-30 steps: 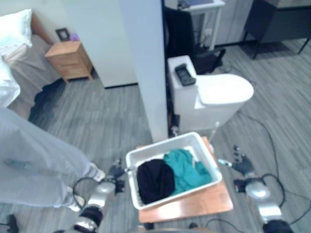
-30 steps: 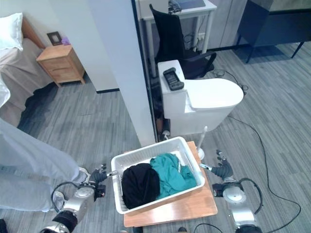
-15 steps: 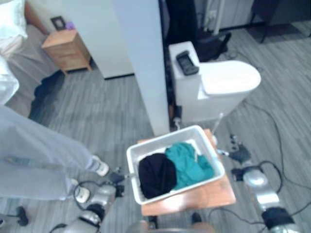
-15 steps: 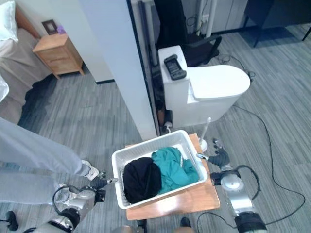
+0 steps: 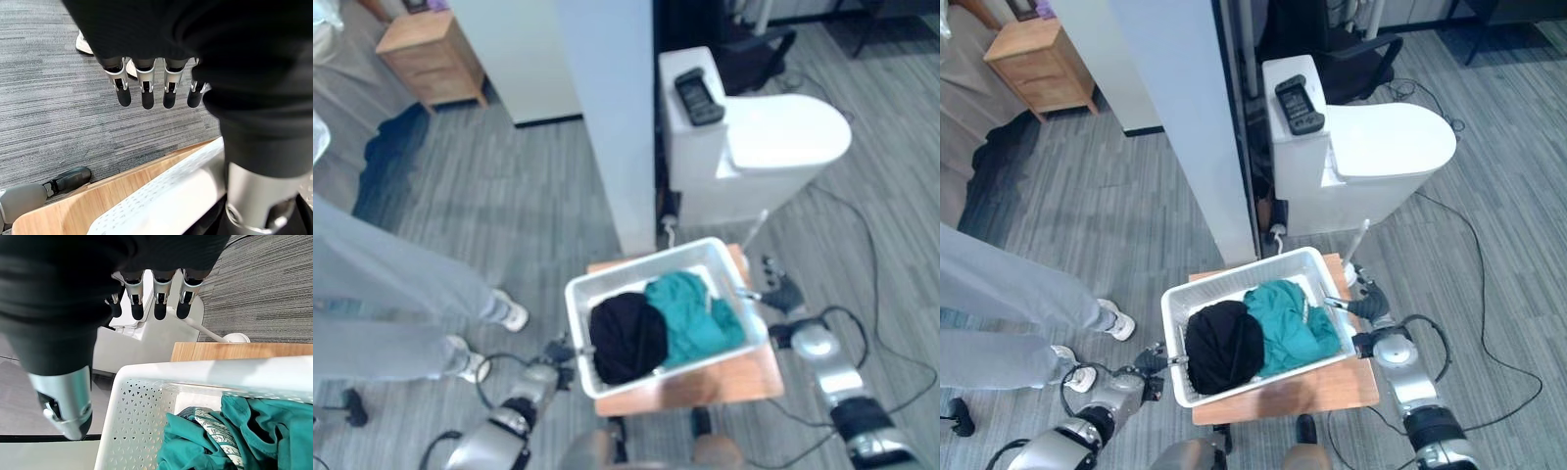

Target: Grab the laundry basket,head to the washer,open it,put in the laundry and shut it.

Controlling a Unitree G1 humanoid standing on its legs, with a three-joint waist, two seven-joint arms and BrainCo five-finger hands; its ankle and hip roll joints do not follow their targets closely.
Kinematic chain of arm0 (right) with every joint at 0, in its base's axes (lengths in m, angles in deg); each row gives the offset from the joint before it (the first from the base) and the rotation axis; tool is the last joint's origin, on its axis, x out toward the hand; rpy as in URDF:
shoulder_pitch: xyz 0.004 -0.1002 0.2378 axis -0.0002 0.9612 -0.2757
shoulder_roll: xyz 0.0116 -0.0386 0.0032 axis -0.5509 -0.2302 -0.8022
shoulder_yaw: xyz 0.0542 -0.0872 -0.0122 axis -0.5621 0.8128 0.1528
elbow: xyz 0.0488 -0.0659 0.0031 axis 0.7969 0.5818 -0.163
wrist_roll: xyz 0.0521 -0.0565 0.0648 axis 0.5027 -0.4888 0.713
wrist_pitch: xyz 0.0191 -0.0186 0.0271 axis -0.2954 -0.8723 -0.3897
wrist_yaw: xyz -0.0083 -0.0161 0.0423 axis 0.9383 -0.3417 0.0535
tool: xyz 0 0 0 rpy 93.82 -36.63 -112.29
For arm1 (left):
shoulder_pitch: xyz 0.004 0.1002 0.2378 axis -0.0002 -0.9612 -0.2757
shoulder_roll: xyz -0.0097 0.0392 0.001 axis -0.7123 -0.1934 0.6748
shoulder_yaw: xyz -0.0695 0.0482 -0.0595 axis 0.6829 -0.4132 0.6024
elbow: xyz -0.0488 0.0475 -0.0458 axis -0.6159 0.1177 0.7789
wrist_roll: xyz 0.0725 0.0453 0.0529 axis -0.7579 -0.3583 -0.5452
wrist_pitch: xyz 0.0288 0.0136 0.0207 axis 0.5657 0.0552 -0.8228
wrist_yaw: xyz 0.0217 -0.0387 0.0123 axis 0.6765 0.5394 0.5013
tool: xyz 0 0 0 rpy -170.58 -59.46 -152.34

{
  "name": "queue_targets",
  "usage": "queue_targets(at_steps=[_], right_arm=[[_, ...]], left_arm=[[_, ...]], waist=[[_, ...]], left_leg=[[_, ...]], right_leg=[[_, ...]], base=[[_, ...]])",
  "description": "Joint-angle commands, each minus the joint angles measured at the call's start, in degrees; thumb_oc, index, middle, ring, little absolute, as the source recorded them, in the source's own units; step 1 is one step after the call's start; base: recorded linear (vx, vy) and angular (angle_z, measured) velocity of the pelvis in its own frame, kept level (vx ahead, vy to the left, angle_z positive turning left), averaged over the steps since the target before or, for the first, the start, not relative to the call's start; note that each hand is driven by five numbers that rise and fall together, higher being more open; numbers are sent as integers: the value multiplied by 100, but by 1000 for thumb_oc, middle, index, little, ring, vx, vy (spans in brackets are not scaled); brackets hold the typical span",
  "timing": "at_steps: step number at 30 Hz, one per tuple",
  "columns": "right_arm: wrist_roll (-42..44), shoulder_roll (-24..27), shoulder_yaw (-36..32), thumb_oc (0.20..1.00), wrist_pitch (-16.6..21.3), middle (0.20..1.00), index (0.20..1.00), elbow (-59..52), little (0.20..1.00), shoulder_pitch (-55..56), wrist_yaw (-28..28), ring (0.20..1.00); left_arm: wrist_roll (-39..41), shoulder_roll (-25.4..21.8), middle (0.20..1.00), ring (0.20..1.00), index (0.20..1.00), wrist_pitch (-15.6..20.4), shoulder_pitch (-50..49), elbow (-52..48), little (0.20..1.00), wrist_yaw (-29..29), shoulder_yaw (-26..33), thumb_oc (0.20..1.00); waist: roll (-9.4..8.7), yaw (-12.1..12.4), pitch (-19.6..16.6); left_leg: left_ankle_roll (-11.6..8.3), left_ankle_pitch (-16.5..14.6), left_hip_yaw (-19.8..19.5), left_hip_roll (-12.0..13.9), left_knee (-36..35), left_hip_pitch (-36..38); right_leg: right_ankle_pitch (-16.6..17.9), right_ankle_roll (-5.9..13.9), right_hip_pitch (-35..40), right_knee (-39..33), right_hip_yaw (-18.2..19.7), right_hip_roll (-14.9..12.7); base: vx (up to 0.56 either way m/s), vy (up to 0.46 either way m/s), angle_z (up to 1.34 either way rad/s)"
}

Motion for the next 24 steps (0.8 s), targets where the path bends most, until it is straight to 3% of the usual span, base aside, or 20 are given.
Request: queue_targets(at_steps=[1,12,24], right_arm=[[-294,349,-157,1000,307,1000,1000,-150,1000,-97,152,1000],[-301,216,-293,1000,209,1000,1000,560,1000,-36,372,1000],[2,201,191,1000,228,1000,1000,1030,1000,-755,302,1000]], left_arm=[[-75,68,1000,1000,1000,218,613,277,1000,-29,-109,1000],[75,15,1000,1000,1000,234,465,-310,1000,-81,-179,1000],[183,54,1000,1000,1000,255,467,-335,1000,-102,-293,1000]], waist=[[-14,170,-31],[71,166,74],[183,274,84]], left_leg=[[-41,-480,-446,30,322,155],[-35,-410,-457,0,314,-33],[-28,-345,-451,-49,306,-205]], right_leg=[[361,103,-853,444,-354,41],[389,92,-1077,502,-367,22],[437,95,-1264,511,-364,-18]], base=[[0,0,0],[-13,4,0],[-4,4,2]])
